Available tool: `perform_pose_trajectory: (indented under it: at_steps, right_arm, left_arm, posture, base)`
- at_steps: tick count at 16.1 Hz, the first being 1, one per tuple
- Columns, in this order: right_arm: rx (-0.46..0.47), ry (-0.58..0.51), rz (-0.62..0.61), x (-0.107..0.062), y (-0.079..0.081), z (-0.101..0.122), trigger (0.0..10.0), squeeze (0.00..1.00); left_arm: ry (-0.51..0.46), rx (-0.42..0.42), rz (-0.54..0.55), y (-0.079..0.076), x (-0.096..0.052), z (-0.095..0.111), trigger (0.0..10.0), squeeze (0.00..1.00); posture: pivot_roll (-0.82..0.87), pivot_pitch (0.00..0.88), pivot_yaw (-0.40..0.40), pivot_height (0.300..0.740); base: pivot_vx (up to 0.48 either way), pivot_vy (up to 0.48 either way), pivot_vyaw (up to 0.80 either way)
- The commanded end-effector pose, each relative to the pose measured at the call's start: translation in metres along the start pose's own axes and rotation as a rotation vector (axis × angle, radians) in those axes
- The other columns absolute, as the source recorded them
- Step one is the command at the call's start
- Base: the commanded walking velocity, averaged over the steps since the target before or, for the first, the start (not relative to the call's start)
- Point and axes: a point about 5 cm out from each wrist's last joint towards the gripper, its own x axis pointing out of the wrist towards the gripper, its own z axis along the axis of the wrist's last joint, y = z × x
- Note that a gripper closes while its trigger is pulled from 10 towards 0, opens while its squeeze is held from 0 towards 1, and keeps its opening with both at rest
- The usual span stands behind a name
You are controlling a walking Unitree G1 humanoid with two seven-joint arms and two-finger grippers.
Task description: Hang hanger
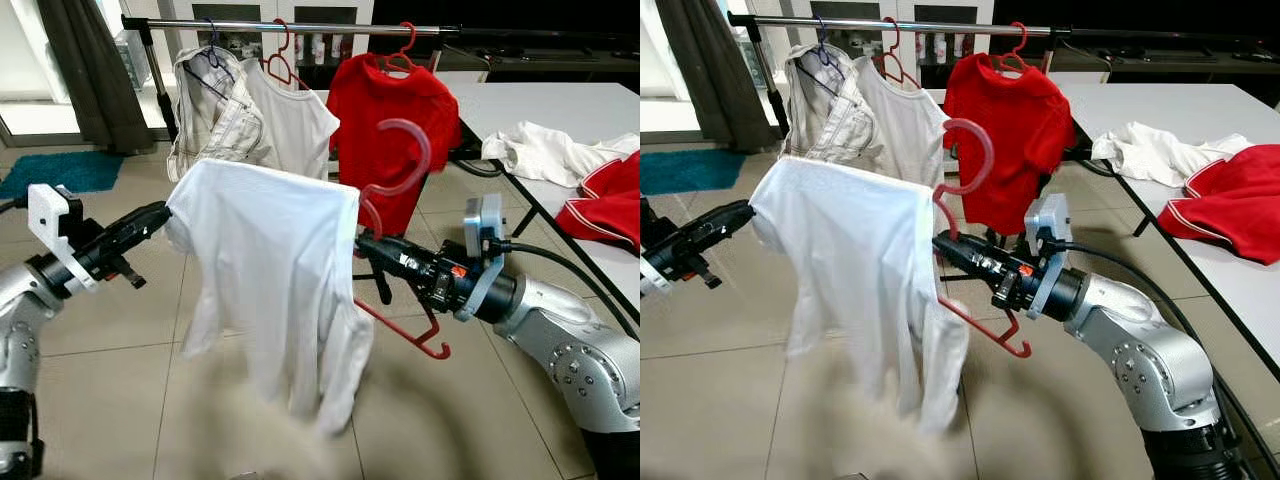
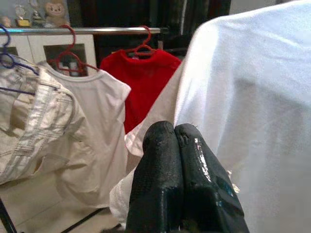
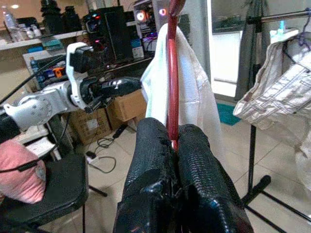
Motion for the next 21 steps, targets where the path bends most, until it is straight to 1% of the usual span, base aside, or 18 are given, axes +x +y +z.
perform_pose_trajectory:
  at_steps: [1,2,4,5,6,7,9,10,14,16,18,19,20,21]
  right_arm:
    - [-0.016,-0.027,-0.027,-0.002,-0.001,0.006,10.0,0.00]
    - [-0.021,-0.028,-0.045,-0.002,-0.002,0.006,10.0,0.00]
    - [-0.018,-0.041,-0.102,0.001,-0.006,0.007,10.0,0.00]
    - [-0.016,-0.041,-0.143,0.002,-0.010,0.005,10.0,0.00]
    - [-0.016,-0.039,-0.159,0.002,-0.011,0.004,10.0,0.00]
    - [-0.014,-0.034,-0.182,0.002,-0.013,0.003,10.0,0.00]
    - [-0.011,-0.031,-0.217,0.001,-0.016,0.001,10.0,0.00]
    - [-0.012,-0.035,-0.271,-0.001,-0.022,0.001,10.0,0.00]
    - [-0.015,-0.041,-0.336,-0.004,-0.030,0.001,10.0,0.00]
    - [-0.005,-0.055,-0.336,-0.003,-0.029,0.002,10.0,0.00]
    - [0.000,-0.071,-0.319,-0.001,-0.027,0.004,10.0,0.00]
    - [0.001,-0.082,-0.299,0.001,-0.025,0.005,10.0,0.00]
    - [0.001,-0.084,-0.295,0.001,-0.024,0.005,10.0,0.00]
    - [0.000,-0.087,-0.286,0.002,-0.022,0.005,10.0,0.00]
  left_arm:
    - [-0.019,0.037,0.021,-0.003,0.001,0.004,0.0,0.00]
    - [-0.016,0.057,0.024,-0.007,0.005,0.004,0.0,0.00]
    - [-0.051,0.030,0.003,-0.019,0.012,0.005,0.0,0.00]
    - [-0.066,0.042,0.045,-0.019,0.013,0.004,0.0,0.00]
    - [-0.070,0.049,0.072,-0.017,0.012,0.003,0.0,0.00]
    - [-0.072,0.071,0.136,-0.010,0.009,0.004,0.0,0.00]
    - [-0.081,0.093,0.198,-0.003,0.003,0.007,0.0,0.00]
    - [-0.077,0.110,0.247,0.001,-0.003,0.009,0.0,0.00]
    - [-0.087,0.135,0.281,0.003,-0.009,0.009,0.0,0.00]
    - [-0.047,0.133,0.234,-0.003,-0.007,0.004,0.0,0.00]
    - [-0.012,0.147,0.231,-0.004,-0.006,-0.001,0.0,0.00]
    - [0.032,0.183,0.292,0.002,-0.007,-0.004,0.0,0.00]
    - [0.046,0.196,0.316,0.004,-0.007,-0.004,0.0,0.00]
    - [0.093,0.220,0.402,0.014,-0.010,-0.006,10.0,0.00]
  posture:
    - [-0.11,0.000,0.009,0.740]
    - [-0.11,0.000,0.010,0.740]
    - [-0.11,0.000,0.011,0.740]
    - [-0.11,0.000,0.011,0.740]
    - [-0.11,0.000,0.011,0.740]
    - [-0.11,0.000,0.011,0.740]
    - [-0.11,0.000,0.011,0.740]
    - [-0.10,0.000,0.007,0.740]
    - [-0.10,0.000,0.008,0.740]
    - [-0.10,0.000,0.008,0.740]
    - [-0.10,0.000,0.008,0.740]
    - [-0.10,0.000,0.009,0.740]
    - [-0.10,0.000,0.009,0.740]
    - [-0.10,0.000,0.012,0.740]
  base:
    - [0.000,0.000,0.00]
    - [0.000,0.000,0.00]
    - [0.000,0.000,0.00]
    - [0.000,0.000,0.00]
    - [0.000,0.000,0.00]
    - [0.000,0.000,0.00]
    - [0.000,0.000,0.00]
    - [0.000,0.000,0.00]
    - [0.000,0.000,0.00]
    - [0.000,0.000,0.00]
    - [0.000,0.000,0.00]
    - [0.000,0.000,0.00]
    - [0.000,0.000,0.00]
    - [0.000,0.000,0.00]
